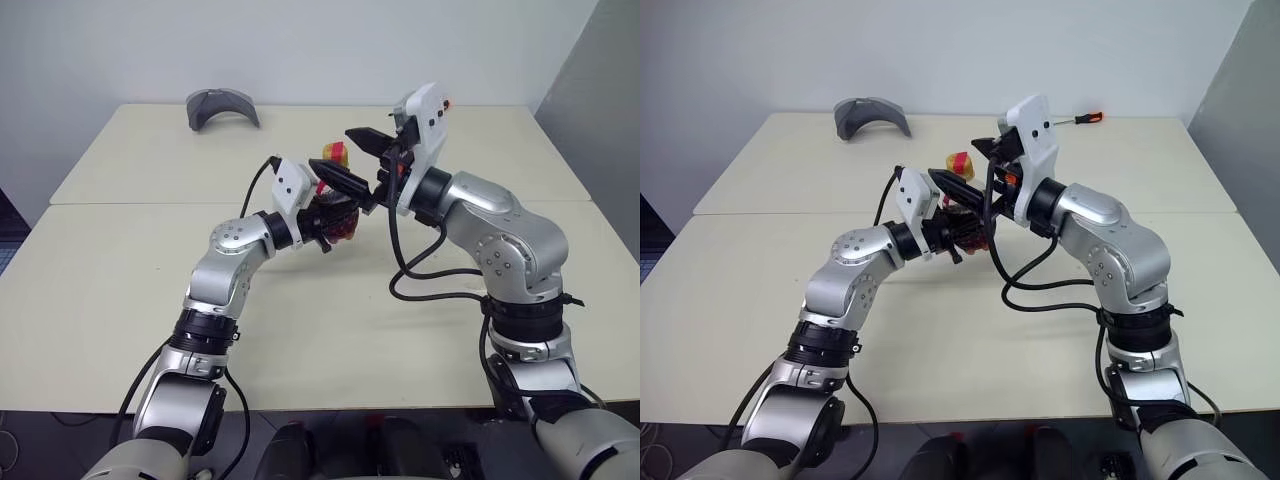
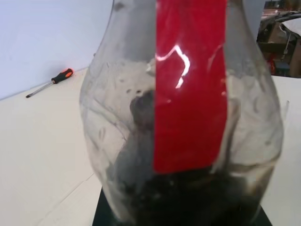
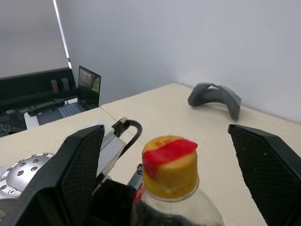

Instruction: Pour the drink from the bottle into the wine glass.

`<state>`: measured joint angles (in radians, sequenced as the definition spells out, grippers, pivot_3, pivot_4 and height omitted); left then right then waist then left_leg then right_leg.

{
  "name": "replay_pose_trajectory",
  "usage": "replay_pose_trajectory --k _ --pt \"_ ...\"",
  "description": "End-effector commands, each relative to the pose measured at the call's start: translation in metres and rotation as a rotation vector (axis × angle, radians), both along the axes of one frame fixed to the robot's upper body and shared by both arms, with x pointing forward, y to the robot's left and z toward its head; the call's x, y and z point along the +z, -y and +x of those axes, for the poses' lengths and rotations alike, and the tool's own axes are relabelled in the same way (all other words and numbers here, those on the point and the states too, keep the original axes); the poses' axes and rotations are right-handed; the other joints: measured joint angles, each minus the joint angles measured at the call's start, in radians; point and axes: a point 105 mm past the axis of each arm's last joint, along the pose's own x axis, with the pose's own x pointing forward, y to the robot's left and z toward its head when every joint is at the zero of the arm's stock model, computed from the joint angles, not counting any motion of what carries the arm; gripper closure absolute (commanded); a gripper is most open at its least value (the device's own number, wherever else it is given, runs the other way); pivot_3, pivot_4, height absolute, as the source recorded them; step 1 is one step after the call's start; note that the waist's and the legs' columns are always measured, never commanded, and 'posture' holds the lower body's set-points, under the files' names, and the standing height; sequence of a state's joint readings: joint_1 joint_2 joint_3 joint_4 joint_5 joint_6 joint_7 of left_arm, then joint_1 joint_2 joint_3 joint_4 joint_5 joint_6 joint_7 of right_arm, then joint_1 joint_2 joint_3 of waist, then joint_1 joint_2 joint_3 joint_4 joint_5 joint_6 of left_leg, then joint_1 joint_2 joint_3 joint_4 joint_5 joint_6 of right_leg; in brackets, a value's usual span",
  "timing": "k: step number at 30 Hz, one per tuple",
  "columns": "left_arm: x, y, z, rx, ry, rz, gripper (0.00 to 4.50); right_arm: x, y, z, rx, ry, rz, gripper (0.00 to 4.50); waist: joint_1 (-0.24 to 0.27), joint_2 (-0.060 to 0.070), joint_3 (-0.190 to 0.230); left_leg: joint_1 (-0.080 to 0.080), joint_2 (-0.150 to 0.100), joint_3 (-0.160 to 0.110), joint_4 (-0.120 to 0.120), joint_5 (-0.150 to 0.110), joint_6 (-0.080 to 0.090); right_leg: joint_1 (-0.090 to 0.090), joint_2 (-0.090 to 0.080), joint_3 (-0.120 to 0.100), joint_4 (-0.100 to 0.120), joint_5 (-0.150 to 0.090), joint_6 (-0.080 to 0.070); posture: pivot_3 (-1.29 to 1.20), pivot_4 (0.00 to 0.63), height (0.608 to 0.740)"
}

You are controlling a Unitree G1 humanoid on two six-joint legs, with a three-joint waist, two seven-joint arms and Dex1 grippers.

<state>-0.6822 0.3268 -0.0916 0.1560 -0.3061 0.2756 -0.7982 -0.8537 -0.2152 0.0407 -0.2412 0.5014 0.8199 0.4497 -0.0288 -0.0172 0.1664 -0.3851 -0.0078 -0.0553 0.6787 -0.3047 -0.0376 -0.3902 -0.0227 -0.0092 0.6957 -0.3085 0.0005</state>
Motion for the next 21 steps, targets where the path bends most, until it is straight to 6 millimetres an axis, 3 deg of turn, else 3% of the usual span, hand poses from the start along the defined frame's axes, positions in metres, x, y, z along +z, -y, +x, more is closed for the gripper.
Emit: replay_pose_trajectory --k 1,4,7,15,21 --pt "0.0171 0.0031 -0.0043 -0.019 0.077 -0.018 3.73 0.0173 -0.0003 -0.0033 0.003 0.044 0.037 0.0 0.0 0.0 0.0 0.0 0.0 0.0 0.0 0.0 0.0 0.0 0.0 0.0 0.0 0.0 0.0 0.0 0.15 0.74" --pt "0.0175 0.0029 -0.0043 -0.014 0.079 -0.025 3.73 0.0179 -0.0006 -0.0019 0.001 0.043 0.037 0.0 0.0 0.0 0.0 0.0 0.0 0.0 0.0 0.0 0.0 0.0 0.0 0.0 0.0 0.0 0.0 0.0 0.15 0.74" --pt "0.0182 0.0012 -0.0039 -0.005 0.079 -0.03 3.73 0.0167 -0.0012 0.0003 0.0 0.044 0.022 0.59 0.0 0.0 0.0 0.0 0.0 0.0 0.0 0.0 0.0 0.0 0.0 0.0 0.0 0.0 0.0 0.0 0.15 0.74" --pt "0.0187 0.0007 -0.0075 -0.007 0.083 -0.036 3.73 0.0155 -0.001 0.0038 0.018 0.071 -0.014 3.28 -0.001 0.0 0.0 0.0 0.0 0.0 0.0 0.0 0.0 0.0 0.0 0.0 0.0 0.0 0.0 0.0 0.15 0.74" --pt "0.024 0.0018 -0.0128 -0.022 0.083 -0.046 3.73 0.0188 0.0002 0.0022 0.086 0.079 -0.015 3.28 -0.001 0.0 0.0 0.0 0.0 0.0 0.0 0.0 0.0 0.0 0.0 0.0 0.0 0.0 0.0 0.0 0.15 0.74"
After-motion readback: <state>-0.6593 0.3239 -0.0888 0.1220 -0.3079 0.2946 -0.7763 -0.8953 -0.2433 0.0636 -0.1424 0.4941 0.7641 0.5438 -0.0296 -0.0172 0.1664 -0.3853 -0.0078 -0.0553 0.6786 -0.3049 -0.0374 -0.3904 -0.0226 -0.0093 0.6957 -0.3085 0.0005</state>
